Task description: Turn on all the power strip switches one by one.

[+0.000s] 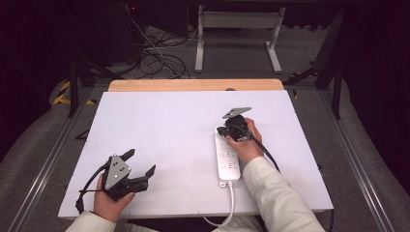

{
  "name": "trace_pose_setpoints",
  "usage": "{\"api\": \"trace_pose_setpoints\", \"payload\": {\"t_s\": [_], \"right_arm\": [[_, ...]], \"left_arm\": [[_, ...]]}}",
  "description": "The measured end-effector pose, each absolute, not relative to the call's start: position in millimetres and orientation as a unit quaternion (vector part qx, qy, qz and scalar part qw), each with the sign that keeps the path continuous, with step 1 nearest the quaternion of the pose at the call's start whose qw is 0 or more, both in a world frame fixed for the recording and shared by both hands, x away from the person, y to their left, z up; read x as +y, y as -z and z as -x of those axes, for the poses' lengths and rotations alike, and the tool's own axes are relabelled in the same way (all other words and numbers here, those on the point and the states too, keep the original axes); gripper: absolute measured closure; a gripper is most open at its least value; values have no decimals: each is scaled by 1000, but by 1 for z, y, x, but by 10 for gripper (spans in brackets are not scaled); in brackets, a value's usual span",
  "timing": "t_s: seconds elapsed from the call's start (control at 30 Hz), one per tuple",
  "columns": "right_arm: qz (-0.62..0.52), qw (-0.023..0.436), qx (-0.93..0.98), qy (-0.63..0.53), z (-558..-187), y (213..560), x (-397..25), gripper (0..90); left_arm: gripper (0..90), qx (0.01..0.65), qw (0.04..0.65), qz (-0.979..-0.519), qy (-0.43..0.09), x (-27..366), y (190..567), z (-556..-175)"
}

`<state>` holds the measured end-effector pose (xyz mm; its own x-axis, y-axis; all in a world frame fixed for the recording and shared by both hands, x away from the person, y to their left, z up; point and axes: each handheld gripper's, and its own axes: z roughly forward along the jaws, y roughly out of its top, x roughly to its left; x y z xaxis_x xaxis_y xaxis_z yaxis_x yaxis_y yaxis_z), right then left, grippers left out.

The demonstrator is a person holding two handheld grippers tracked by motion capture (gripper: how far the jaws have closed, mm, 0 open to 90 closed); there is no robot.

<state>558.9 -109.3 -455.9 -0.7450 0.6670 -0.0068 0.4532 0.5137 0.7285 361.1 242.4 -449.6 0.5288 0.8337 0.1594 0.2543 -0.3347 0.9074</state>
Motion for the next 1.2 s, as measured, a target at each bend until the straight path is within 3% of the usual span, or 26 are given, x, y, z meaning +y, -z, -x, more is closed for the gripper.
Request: {"api": "trace_pose_setpoints", "payload": {"t_s": [0.83,1.03,1.2], "right_arm": [[-333,154,862,-350,-556,456,-104,900],[-326,154,842,-401,-543,427,-107,900],[-316,152,848,-398,-535,423,-108,900]], "left_arm": [[169,362,449,-750,-324,242,449,-361],[169,365,448,-750,-323,244,449,-361],[169,365,449,-749,-323,243,449,-361]]}}
